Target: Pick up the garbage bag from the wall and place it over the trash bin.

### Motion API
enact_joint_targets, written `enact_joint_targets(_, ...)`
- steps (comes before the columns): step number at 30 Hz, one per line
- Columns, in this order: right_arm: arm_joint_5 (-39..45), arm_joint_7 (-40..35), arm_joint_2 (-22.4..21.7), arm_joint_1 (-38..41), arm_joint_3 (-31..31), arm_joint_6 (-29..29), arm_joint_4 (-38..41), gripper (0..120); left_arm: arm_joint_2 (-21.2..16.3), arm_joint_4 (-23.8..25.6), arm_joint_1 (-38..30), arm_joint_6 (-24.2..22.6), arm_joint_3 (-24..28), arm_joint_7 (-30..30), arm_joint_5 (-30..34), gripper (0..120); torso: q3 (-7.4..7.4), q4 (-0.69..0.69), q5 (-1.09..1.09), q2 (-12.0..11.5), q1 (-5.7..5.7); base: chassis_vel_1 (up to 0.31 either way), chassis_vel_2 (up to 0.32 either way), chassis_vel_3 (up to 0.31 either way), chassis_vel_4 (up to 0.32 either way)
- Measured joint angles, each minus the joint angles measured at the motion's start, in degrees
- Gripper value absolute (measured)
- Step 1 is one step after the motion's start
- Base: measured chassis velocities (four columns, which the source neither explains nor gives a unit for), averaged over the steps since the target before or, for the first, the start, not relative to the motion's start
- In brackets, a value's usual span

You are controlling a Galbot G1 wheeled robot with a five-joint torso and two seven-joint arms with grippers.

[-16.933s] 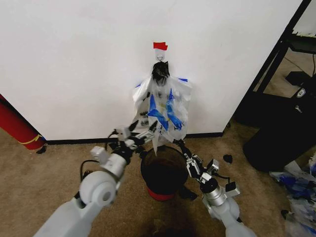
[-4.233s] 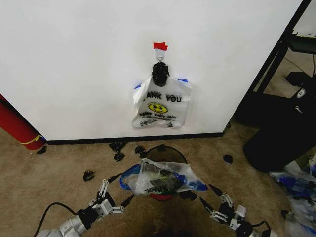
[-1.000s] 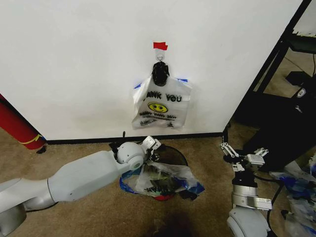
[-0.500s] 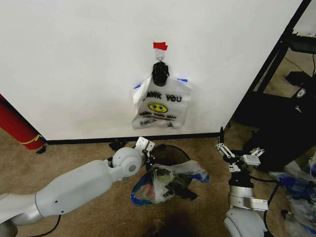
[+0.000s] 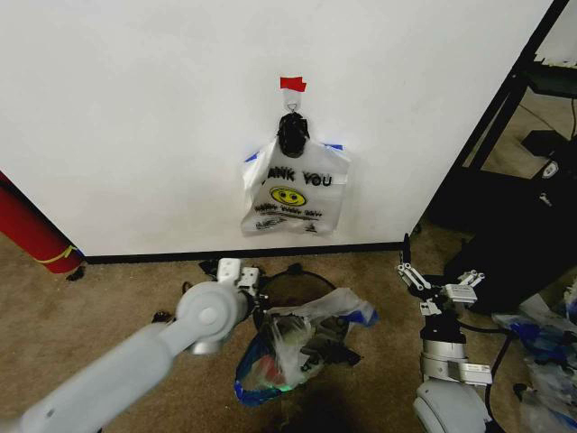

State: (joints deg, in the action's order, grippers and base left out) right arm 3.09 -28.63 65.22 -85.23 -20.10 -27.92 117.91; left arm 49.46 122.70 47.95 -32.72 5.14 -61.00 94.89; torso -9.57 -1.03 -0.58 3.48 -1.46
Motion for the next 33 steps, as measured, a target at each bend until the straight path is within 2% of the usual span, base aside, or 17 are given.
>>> enact_joint_targets(2,0.1,0.2,-0.1,0.3,0.0,-0.2,-0.3,100,1.2,0.8,4.3,2.3,-4.2,0.0,-2.1,0,0.0,0.0,0.0,0.0,0.0,0.0,0.0,0.0,0.0)
enact_joint_targets(5,0.2,0.2,-0.2,0.3,0.0,-0.2,-0.4,100,2.2,1.2,7.3,4.1,-7.0,0.0,-3.5,0,0.0,0.0,0.0,0.0,0.0,0.0,0.0,0.0,0.0)
enact_joint_targets(7,0.3,0.4,-0.2,0.2,0.1,-0.3,-0.3,100,4.3,1.7,12.3,6.4,-10.3,0.3,-7.2,0,0.0,-0.01,0.01,0.0,0.0,0.0,0.0,0.0,0.0)
enact_joint_targets(10,0.3,0.6,-0.2,0.2,0.4,-0.2,-0.3,100,8.4,2.1,18.2,8.2,-11.8,1.4,-13.1,0,0.0,0.01,0.0,0.0,0.0,0.0,0.0,0.0,0.0)
enact_joint_targets(11,0.3,0.6,-0.2,0.2,0.4,-0.2,-0.3,100,8.4,2.1,18.2,8.2,-11.8,1.4,-13.1,0,0.0,0.01,0.0,0.0,0.0,0.0,0.0,0.0,0.0)
enact_joint_targets(16,0.1,1.1,0.0,0.1,1.0,-0.1,0.3,100,16.8,1.2,23.1,8.9,-13.5,2.3,-19.4,0,0.0,0.0,0.0,0.0,0.0,0.0,0.0,0.0,0.0)
enact_joint_targets(17,0.1,1.1,0.0,0.1,1.0,-0.1,0.3,100,16.8,1.2,23.1,8.9,-13.5,2.3,-19.4,0,0.0,0.0,0.0,0.0,0.0,0.0,0.0,0.0,0.0)
enact_joint_targets(19,0.1,1.1,-0.1,-0.1,1.0,-0.1,0.6,100,19.1,0.5,23.5,8.9,-14.4,2.6,-21.1,0,0.0,0.0,0.01,0.0,0.0,0.0,0.0,0.0,0.0)
enact_joint_targets(25,0.1,1.1,-0.5,-0.9,0.6,-0.5,0.8,100,20.7,-1.1,24.1,8.5,-13.6,4.5,-26.8,0,0.0,-0.01,0.01,0.0,0.0,0.0,0.0,0.0,0.0)
enact_joint_targets(29,0.2,0.9,-0.9,-2.0,0.0,-1.7,1.0,100,21.4,-2.7,25.3,8.8,-12.3,7.4,-34.3,0,-0.01,0.0,0.01,0.0,0.0,0.0,0.0,0.0,0.0)
enact_joint_targets(33,0.2,0.8,-1.2,-2.9,-0.3,-2.5,1.1,100,22.5,-3.2,25.7,8.9,-11.6,8.7,-36.9,0,0.0,-0.01,0.01,0.0,0.0,0.0,0.0,0.0,0.0)
